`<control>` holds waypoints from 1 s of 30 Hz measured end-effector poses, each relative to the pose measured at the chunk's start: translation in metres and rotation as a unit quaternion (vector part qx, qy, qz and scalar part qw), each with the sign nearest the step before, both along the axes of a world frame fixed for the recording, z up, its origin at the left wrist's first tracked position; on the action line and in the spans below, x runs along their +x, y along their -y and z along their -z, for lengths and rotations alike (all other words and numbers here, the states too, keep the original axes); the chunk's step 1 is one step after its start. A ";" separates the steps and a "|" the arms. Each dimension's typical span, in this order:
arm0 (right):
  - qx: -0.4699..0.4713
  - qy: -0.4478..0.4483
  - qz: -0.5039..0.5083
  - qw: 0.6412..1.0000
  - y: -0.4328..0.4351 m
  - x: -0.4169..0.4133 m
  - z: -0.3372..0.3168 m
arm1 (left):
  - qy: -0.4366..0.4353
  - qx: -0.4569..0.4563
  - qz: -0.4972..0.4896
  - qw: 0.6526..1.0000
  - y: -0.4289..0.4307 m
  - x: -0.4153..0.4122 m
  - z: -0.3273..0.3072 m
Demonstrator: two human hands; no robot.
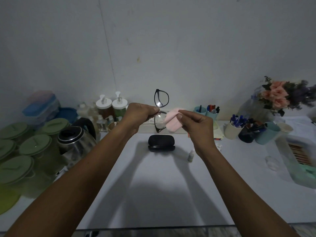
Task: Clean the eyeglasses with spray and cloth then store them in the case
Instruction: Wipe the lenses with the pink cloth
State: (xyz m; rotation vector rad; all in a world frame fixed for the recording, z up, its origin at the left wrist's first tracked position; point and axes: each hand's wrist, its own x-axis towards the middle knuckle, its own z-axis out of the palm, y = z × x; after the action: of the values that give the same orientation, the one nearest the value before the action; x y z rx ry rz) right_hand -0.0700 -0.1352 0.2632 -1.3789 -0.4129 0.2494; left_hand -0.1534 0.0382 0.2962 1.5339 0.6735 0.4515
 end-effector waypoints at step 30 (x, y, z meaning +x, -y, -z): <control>-0.186 0.045 -0.040 0.981 0.020 0.024 0.101 | -0.208 0.347 0.114 0.907 0.018 -0.005 0.097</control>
State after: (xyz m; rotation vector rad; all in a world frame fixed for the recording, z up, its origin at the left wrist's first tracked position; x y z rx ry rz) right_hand -0.0463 -0.1556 0.1623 -1.7469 -0.5158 0.3445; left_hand -0.1582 0.0202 0.1995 2.4028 0.6773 0.1811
